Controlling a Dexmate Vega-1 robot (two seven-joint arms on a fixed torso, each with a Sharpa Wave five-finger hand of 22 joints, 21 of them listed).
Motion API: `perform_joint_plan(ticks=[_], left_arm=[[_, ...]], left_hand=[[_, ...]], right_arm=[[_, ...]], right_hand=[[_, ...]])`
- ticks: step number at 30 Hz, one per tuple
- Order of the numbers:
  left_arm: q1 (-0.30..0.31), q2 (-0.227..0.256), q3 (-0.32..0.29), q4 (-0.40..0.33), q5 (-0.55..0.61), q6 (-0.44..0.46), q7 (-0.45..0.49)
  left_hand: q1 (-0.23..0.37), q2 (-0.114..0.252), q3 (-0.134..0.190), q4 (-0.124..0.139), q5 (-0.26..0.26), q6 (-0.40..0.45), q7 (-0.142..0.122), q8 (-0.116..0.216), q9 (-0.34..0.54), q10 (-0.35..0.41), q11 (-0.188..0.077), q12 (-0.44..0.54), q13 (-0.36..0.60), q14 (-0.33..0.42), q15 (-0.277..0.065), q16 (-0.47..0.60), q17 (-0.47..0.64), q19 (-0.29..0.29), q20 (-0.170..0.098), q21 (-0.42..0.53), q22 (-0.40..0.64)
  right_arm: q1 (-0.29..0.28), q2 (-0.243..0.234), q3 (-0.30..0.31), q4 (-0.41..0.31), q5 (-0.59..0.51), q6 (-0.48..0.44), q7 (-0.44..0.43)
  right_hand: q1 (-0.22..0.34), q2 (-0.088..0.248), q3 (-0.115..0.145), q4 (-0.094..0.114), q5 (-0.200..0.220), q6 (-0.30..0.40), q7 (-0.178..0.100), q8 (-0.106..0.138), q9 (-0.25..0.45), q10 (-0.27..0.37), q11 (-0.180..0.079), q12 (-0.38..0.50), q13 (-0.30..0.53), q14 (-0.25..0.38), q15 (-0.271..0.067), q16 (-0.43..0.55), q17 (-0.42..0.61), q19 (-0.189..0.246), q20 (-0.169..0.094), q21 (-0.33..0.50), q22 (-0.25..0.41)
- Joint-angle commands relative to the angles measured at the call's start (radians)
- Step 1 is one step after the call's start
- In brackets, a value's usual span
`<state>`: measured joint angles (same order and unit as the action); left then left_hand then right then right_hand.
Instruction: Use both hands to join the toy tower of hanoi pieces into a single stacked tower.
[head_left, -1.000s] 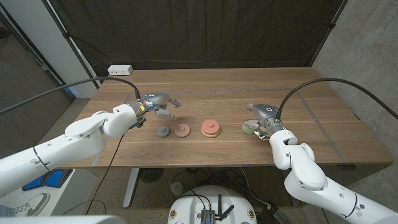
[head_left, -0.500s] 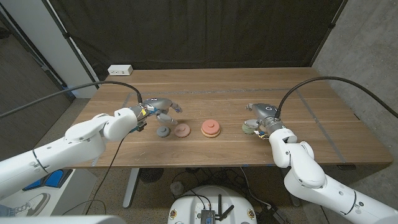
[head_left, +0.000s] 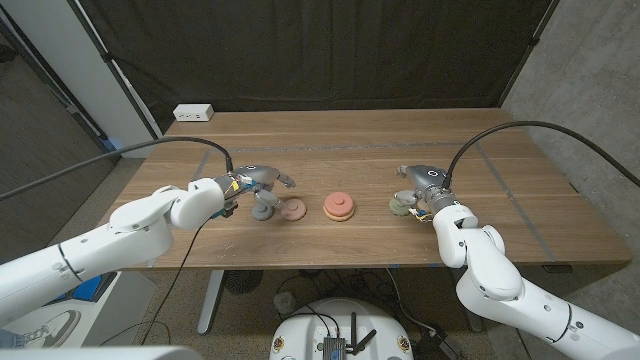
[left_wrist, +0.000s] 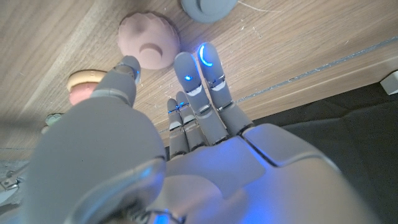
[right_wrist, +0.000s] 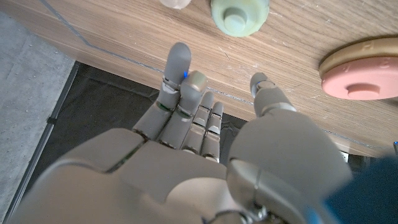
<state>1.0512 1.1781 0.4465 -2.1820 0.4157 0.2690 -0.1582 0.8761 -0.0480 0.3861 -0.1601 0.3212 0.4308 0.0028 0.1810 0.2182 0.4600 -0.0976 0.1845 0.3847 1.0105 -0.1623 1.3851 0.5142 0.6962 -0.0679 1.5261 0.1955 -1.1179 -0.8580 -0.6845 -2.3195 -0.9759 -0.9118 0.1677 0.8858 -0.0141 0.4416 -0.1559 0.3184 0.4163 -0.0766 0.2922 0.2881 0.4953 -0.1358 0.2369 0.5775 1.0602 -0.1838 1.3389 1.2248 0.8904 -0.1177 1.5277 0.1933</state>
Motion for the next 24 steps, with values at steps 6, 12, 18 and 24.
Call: perform_joint_plan(ticks=[6, 12, 18, 24], left_arm=[[-0.076, -0.009, 0.061, -0.019, 0.077, 0.052, -0.158], [-0.102, -0.017, 0.082, -0.02, 0.119, 0.055, -0.199], [-0.107, -0.02, 0.085, -0.01, 0.139, 0.028, -0.196], [-0.092, -0.025, 0.08, 0.008, 0.155, -0.008, -0.154]], left_hand=[[-0.005, -0.023, -0.016, -0.001, -0.005, -0.067, 0.019, -0.006, 0.0, -0.056, 0.023, -0.004, -0.004, -0.019, -0.057, -0.005, -0.003, -0.014, -0.136, -0.009, -0.001], [-0.013, -0.032, -0.026, 0.001, -0.009, -0.121, 0.033, -0.007, -0.003, -0.102, 0.042, -0.004, -0.007, -0.035, -0.056, -0.007, -0.006, -0.025, -0.136, -0.014, -0.002], [-0.017, -0.04, -0.033, 0.002, -0.014, -0.154, 0.043, -0.006, -0.004, -0.131, 0.052, -0.004, -0.009, -0.048, -0.056, -0.009, -0.009, -0.033, -0.136, -0.018, -0.002], [-0.018, -0.045, -0.037, 0.0, -0.016, -0.156, 0.041, 0.0, -0.005, -0.131, 0.049, 0.002, -0.009, -0.053, -0.056, -0.009, -0.01, -0.033, -0.136, -0.019, -0.002]], right_arm=[[-0.001, 0.003, -0.008, 0.0, -0.012, -0.015, 0.006], [-0.003, 0.006, -0.011, -0.002, -0.017, -0.02, 0.005], [-0.002, 0.01, -0.013, -0.002, -0.023, -0.024, 0.005], [-0.003, 0.012, -0.014, -0.002, -0.024, -0.023, 0.004]], right_hand=[[0.005, 0.005, 0.008, -0.002, 0.007, 0.008, -0.004, 0.003, 0.002, 0.017, 0.0, 0.002, 0.005, 0.013, -0.034, 0.011, 0.003, 0.01, -0.097, 0.004, 0.005], [0.004, 0.005, 0.009, -0.002, 0.009, 0.012, -0.004, 0.005, 0.002, 0.019, -0.002, 0.001, 0.006, 0.014, -0.034, 0.013, 0.003, 0.01, -0.097, 0.003, 0.005], [0.003, 0.005, 0.01, -0.002, 0.01, 0.012, -0.004, 0.005, 0.002, 0.022, -0.001, 0.002, 0.007, 0.014, -0.034, 0.015, 0.003, 0.01, -0.097, 0.003, 0.005], [0.001, 0.005, 0.012, -0.001, 0.012, 0.014, -0.006, 0.005, 0.003, 0.023, -0.002, 0.0, 0.009, 0.013, -0.033, 0.017, 0.003, 0.01, -0.097, 0.003, 0.005]])
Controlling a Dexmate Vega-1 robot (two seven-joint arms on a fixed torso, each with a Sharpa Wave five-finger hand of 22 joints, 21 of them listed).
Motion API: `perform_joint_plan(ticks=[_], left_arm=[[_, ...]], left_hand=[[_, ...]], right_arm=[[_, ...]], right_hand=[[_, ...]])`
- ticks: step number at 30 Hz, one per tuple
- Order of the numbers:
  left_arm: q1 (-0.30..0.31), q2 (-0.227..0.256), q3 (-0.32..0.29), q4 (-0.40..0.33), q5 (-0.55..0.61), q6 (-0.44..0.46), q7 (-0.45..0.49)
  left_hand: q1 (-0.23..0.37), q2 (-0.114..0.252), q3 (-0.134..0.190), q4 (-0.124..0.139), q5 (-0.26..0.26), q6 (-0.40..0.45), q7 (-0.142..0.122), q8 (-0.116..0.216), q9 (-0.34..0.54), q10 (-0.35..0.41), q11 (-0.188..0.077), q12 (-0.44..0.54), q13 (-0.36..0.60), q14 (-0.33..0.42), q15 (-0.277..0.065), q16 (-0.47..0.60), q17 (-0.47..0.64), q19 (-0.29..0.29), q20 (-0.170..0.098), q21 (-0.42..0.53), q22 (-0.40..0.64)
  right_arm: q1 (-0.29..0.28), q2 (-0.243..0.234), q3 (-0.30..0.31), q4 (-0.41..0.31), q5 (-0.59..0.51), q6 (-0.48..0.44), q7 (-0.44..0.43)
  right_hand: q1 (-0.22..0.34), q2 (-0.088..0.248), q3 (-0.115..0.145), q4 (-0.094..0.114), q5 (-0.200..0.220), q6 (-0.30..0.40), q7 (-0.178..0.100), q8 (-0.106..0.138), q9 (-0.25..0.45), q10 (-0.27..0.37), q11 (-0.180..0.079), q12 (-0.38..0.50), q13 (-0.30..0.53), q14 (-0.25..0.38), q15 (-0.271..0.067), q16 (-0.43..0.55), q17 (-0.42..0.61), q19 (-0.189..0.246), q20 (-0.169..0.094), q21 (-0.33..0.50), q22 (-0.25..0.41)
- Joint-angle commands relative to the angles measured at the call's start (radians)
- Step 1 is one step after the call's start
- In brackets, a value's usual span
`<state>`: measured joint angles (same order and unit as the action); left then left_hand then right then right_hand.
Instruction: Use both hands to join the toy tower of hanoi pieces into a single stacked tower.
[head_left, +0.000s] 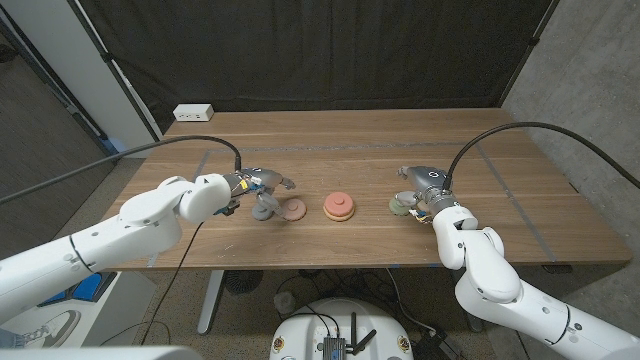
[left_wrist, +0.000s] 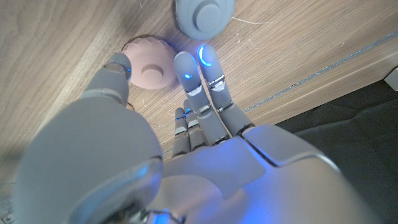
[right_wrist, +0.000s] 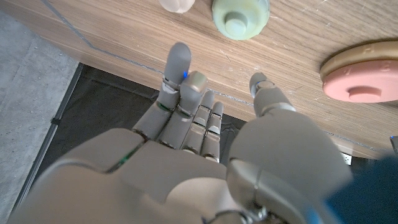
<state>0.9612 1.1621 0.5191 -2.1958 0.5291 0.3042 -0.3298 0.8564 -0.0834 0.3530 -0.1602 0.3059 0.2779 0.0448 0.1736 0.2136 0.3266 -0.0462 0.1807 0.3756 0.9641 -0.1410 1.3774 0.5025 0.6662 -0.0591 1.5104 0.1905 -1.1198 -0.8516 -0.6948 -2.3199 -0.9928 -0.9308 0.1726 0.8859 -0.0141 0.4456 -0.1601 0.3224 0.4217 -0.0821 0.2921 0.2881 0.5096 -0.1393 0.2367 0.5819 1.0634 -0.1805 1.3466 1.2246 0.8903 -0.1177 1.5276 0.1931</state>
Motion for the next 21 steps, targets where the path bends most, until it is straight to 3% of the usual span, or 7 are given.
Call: perform_joint_plan(ticks=[1, 21], left_arm=[[-0.002, -0.01, 0.009, 0.023, 0.048, -0.044, 0.015], [0.006, -0.056, 0.036, 0.053, 0.153, -0.062, 0.025]], left_hand=[[0.002, -0.01, -0.004, 0.0, -0.001, -0.003, -0.001, 0.008, -0.001, 0.002, -0.002, 0.006, 0.0, -0.007, -0.078, -0.001, 0.002, -0.003, -0.145, -0.003, 0.003], [0.002, -0.015, -0.014, 0.002, -0.009, -0.009, -0.001, 0.017, -0.004, 0.003, -0.005, 0.017, 0.0, -0.005, -0.077, 0.01, 0.005, 0.004, -0.145, -0.002, 0.003]], right_arm=[[0.0, 0.007, -0.004, -0.001, -0.009, -0.005, -0.001], [0.007, 0.019, -0.011, 0.006, -0.027, -0.007, 0.009]], right_hand=[[0.001, 0.006, 0.009, 0.003, 0.009, 0.01, -0.001, 0.005, 0.002, 0.008, 0.001, 0.0, 0.006, 0.002, -0.037, 0.002, -0.005, 0.011, -0.097, 0.003, 0.005], [-0.001, 0.008, 0.013, 0.002, 0.013, 0.011, -0.002, 0.005, 0.003, 0.012, -0.001, -0.002, 0.01, 0.006, -0.037, 0.01, 0.0, 0.009, -0.097, 0.0, 0.002]])
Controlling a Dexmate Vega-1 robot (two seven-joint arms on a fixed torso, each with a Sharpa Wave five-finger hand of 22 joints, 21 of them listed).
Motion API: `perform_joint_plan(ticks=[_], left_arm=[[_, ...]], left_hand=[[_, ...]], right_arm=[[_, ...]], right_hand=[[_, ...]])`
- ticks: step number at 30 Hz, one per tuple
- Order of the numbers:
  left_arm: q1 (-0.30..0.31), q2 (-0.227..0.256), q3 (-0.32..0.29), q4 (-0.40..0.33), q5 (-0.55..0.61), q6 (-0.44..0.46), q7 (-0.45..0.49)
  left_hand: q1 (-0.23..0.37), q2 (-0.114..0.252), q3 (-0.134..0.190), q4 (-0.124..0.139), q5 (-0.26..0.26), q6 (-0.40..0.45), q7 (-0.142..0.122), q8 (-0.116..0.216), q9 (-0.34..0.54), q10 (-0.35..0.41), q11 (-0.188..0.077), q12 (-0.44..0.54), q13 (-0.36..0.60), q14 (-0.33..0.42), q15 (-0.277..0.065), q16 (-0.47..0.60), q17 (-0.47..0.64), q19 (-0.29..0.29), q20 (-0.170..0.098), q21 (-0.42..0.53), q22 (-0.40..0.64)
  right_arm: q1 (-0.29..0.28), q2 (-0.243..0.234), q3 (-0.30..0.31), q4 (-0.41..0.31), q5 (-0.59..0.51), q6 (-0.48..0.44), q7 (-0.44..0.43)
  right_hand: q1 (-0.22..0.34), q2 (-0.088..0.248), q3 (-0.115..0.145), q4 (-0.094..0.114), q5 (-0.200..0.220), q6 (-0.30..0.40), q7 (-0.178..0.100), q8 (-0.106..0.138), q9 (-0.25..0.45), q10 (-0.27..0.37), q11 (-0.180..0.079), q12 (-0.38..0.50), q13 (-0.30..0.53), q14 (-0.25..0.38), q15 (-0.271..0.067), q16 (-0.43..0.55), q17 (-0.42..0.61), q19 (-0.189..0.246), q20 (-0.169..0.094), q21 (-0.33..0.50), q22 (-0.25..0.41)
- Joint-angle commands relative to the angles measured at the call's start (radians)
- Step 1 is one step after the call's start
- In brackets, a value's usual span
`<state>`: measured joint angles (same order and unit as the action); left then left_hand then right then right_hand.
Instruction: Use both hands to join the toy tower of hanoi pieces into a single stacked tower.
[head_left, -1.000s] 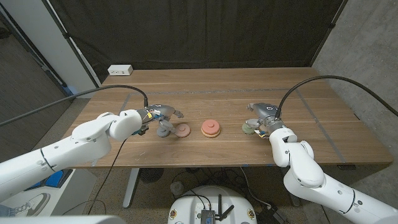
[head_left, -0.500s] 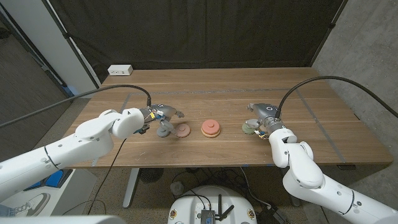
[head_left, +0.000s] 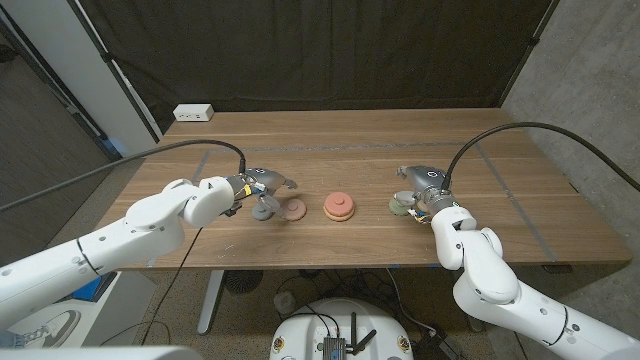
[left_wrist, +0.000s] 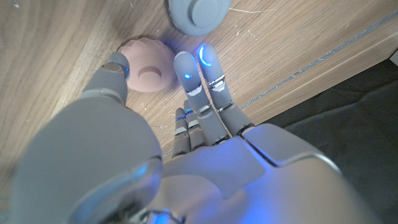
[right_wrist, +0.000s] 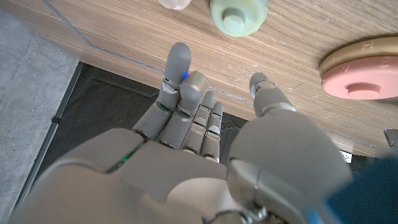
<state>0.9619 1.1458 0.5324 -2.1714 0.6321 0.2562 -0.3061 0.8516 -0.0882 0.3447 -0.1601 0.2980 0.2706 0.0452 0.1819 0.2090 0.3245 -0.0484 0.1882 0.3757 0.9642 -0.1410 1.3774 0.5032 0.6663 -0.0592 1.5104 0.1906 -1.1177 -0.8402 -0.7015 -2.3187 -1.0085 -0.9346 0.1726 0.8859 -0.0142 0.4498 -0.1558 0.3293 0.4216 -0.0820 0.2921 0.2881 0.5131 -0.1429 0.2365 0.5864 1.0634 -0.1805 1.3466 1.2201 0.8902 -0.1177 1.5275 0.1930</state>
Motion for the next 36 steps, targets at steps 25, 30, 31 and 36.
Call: perform_joint_plan(ticks=[25, 30, 31, 36], left_arm=[[-0.008, -0.099, 0.046, 0.088, 0.073, -0.038, 0.011], [-0.017, -0.109, 0.055, 0.099, 0.077, -0.035, 0.003], [-0.02, -0.11, 0.057, 0.102, 0.075, -0.036, -0.001], [-0.028, -0.115, 0.065, 0.109, 0.077, -0.042, -0.006]], left_hand=[[0.018, -0.003, -0.008, 0.001, -0.006, 0.016, -0.008, 0.021, -0.002, 0.021, -0.012, 0.019, -0.003, -0.004, -0.077, 0.016, -0.002, 0.009, -0.145, -0.002, 0.003], [0.019, -0.002, -0.008, 0.001, -0.006, 0.016, -0.008, 0.022, -0.002, 0.023, -0.013, 0.02, -0.004, -0.003, -0.077, 0.018, -0.002, 0.008, -0.145, -0.002, 0.003], [0.019, -0.002, -0.009, 0.001, -0.006, 0.017, -0.007, 0.022, -0.002, 0.025, -0.012, 0.021, -0.004, -0.003, -0.077, 0.018, -0.003, 0.009, -0.145, -0.002, 0.003], [0.02, 0.0, -0.009, 0.002, -0.007, 0.02, -0.008, 0.023, -0.002, 0.025, -0.012, 0.02, -0.004, -0.001, -0.077, 0.02, -0.002, 0.009, -0.145, -0.002, 0.003]], right_arm=[[0.01, 0.013, 0.002, 0.012, -0.01, 0.004, 0.023], [0.011, 0.015, 0.0, 0.014, -0.008, 0.001, 0.027], [0.011, 0.015, 0.0, 0.015, -0.008, 0.001, 0.026], [0.013, 0.015, -0.001, 0.015, -0.007, 0.0, 0.028]], right_hand=[[-0.006, 0.009, 0.014, -0.002, 0.012, 0.019, -0.002, 0.007, 0.003, 0.011, 0.002, -0.007, 0.013, -0.012, -0.037, -0.001, -0.007, 0.005, -0.096, -0.004, -0.001], [-0.007, 0.009, 0.015, -0.002, 0.013, 0.021, -0.001, 0.008, 0.003, 0.012, 0.003, -0.007, 0.014, -0.011, -0.037, 0.001, -0.006, 0.005, -0.096, -0.004, -0.001], [-0.007, 0.009, 0.015, -0.002, 0.013, 0.021, -0.002, 0.008, 0.003, 0.013, 0.003, -0.007, 0.014, -0.011, -0.037, 0.001, -0.005, 0.005, -0.096, -0.004, -0.001], [-0.007, 0.01, 0.016, -0.002, 0.014, 0.023, -0.001, 0.009, 0.003, 0.014, 0.003, -0.008, 0.016, -0.013, -0.037, 0.0, -0.006, 0.005, -0.096, -0.004, -0.001]])
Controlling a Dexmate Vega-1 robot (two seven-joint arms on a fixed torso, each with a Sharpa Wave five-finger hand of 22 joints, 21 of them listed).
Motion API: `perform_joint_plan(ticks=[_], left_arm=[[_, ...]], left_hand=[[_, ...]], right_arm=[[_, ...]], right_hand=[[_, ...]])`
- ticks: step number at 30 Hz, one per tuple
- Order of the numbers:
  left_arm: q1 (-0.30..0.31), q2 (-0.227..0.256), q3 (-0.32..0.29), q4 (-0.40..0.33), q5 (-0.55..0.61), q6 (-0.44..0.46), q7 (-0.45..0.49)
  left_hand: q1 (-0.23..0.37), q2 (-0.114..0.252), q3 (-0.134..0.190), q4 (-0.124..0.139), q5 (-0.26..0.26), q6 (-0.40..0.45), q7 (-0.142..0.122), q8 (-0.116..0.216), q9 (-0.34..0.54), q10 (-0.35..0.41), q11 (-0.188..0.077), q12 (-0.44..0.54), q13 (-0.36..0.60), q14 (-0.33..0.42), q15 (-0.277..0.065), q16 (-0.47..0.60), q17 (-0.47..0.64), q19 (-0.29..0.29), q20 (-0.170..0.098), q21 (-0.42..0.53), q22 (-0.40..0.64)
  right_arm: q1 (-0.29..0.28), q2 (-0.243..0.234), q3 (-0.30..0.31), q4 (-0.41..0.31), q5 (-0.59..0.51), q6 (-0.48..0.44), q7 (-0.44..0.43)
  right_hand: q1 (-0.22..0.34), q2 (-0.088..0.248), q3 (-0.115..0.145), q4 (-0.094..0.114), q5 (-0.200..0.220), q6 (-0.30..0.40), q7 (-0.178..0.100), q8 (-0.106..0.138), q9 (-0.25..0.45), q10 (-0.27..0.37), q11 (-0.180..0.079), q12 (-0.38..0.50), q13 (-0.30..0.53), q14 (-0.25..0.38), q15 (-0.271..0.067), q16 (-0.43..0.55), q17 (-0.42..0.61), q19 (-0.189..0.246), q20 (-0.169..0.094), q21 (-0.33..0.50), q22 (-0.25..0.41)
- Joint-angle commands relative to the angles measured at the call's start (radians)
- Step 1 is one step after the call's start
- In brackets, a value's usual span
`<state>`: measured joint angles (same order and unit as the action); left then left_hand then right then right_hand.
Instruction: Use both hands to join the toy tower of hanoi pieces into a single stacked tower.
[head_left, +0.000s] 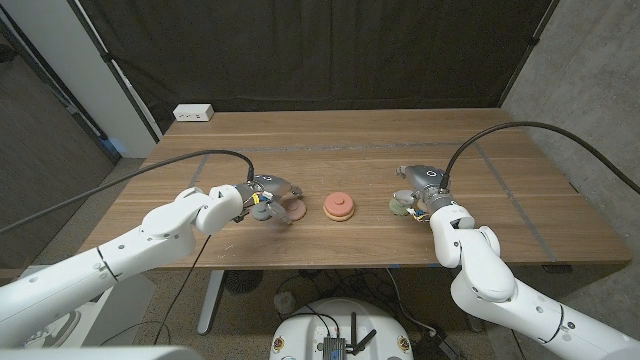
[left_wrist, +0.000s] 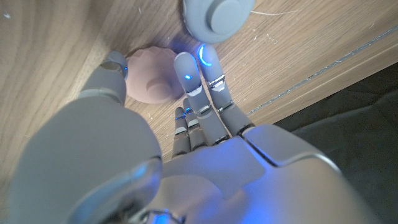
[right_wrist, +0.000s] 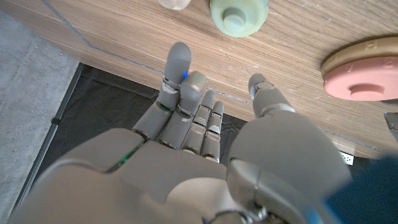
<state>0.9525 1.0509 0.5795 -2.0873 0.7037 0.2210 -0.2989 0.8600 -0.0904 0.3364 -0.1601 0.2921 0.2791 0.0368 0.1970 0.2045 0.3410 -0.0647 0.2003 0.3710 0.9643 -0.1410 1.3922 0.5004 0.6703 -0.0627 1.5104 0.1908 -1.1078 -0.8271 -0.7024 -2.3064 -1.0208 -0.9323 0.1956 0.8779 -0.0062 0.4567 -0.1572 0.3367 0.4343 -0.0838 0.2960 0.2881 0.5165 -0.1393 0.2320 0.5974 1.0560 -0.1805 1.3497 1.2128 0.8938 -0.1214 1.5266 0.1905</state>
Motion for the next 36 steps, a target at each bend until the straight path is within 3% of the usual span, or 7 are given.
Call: perform_joint_plan(ticks=[1, 29, 36], left_arm=[[-0.019, -0.02, 0.017, 0.025, 0.005, -0.007, -0.013], [-0.004, -0.024, 0.022, 0.033, -0.009, 0.011, 0.009], [0.007, -0.026, 0.019, 0.024, -0.008, 0.029, 0.023]], left_hand=[[0.012, 0.002, -0.001, 0.002, -0.001, 0.012, 0.0, 0.008, 0.002, 0.009, 0.004, 0.008, 0.0, -0.002, -0.077, 0.005, 0.0, 0.005, -0.141, -0.002, 0.003], [0.027, 0.014, 0.001, -0.001, -0.002, 0.047, -0.005, 0.02, 0.001, 0.045, -0.011, 0.021, 0.0, 0.004, -0.077, 0.014, -0.004, 0.011, -0.141, 0.001, 0.003], [0.041, 0.024, 0.004, -0.002, 0.0, 0.094, -0.012, 0.034, 0.002, 0.093, -0.025, 0.037, 0.004, 0.017, -0.078, 0.023, -0.004, 0.024, -0.142, 0.007, 0.004]], right_arm=[[0.004, 0.002, 0.0, 0.003, 0.005, -0.003, 0.006], [0.0, 0.01, -0.003, 0.011, 0.024, -0.012, -0.024], [-0.004, 0.001, 0.003, 0.009, 0.038, -0.011, -0.036]], right_hand=[[0.001, 0.002, 0.009, 0.0, 0.007, 0.011, 0.001, 0.005, 0.003, 0.01, -0.001, -0.003, 0.005, -0.006, -0.037, -0.003, 0.001, 0.002, -0.093, -0.003, 0.002], [-0.002, 0.006, 0.015, -0.001, 0.015, 0.016, 0.0, 0.006, 0.004, 0.018, -0.002, -0.006, 0.012, -0.005, -0.037, 0.0, 0.005, 0.002, -0.093, -0.002, 0.003], [-0.003, 0.007, 0.017, -0.001, 0.017, 0.016, 0.0, 0.006, 0.004, 0.022, -0.001, -0.006, 0.014, -0.01, -0.038, -0.004, 0.001, -0.001, -0.093, -0.004, 0.002]])
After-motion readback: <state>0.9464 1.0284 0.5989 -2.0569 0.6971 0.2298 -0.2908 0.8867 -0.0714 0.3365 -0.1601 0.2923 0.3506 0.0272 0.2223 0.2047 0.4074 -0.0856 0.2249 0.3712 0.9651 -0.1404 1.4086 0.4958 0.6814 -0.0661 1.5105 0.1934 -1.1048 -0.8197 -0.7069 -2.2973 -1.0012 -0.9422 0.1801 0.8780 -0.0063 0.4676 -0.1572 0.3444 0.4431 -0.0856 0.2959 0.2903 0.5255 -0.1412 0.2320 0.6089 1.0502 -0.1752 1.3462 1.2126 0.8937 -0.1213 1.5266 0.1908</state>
